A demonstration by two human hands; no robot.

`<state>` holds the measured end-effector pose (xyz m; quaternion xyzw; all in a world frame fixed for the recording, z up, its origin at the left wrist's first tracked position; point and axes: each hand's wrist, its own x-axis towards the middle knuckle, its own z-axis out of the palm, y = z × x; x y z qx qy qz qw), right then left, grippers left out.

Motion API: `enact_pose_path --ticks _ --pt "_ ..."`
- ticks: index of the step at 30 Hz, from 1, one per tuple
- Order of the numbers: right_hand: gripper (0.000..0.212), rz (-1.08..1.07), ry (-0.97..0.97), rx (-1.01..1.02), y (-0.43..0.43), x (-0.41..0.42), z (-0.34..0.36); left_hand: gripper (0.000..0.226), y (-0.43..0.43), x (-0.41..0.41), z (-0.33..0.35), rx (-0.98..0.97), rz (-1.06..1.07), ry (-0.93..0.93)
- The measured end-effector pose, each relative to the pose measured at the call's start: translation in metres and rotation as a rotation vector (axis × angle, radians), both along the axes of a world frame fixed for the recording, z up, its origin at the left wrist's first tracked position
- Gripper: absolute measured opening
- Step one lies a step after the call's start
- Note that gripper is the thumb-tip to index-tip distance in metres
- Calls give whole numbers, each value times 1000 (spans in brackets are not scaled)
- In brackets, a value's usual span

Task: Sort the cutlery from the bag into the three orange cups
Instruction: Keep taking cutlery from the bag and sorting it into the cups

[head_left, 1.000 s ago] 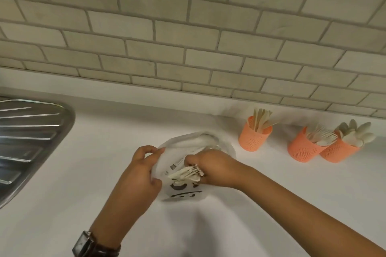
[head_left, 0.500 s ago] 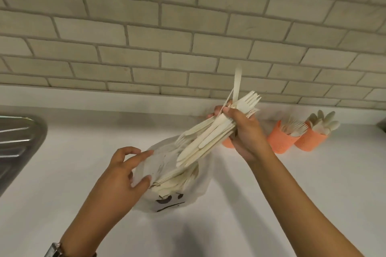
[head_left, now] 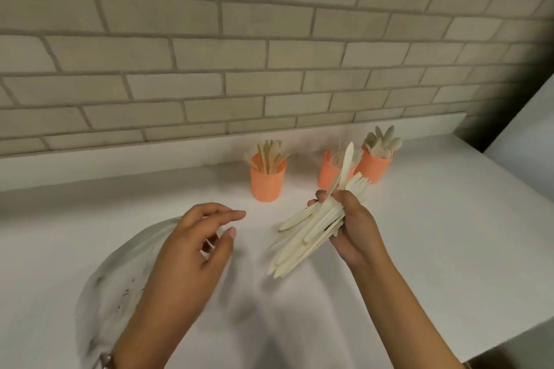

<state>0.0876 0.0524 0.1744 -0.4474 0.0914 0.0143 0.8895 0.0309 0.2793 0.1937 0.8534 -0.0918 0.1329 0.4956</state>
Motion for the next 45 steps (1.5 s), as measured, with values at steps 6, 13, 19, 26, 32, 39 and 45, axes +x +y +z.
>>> enact_pose_path --ticks 6,13,19,26,32,39,45 --pt "9 -50 -25 -186 -73 1 -11 25 -108 22 -15 -84 -102 66" --pt "19 10 24 -341 -169 9 -21 6 -251 48 -35 -62 -105 136" --pt "21 18 98 -276 -229 15 -30 9 -337 52 -47 -96 21 171" --pt "12 97 57 -362 -257 21 -30 7 -375 54 -46 -221 216 189" --pt "15 191 35 -333 -262 34 -28 12 -372 55 -40 -320 320 137" --pt "15 299 82 -235 -254 65 -35 12 -326 87 -12 -626 381 196" --pt "16 330 83 -173 -242 97 -37 16 -259 123 7 -744 302 159"
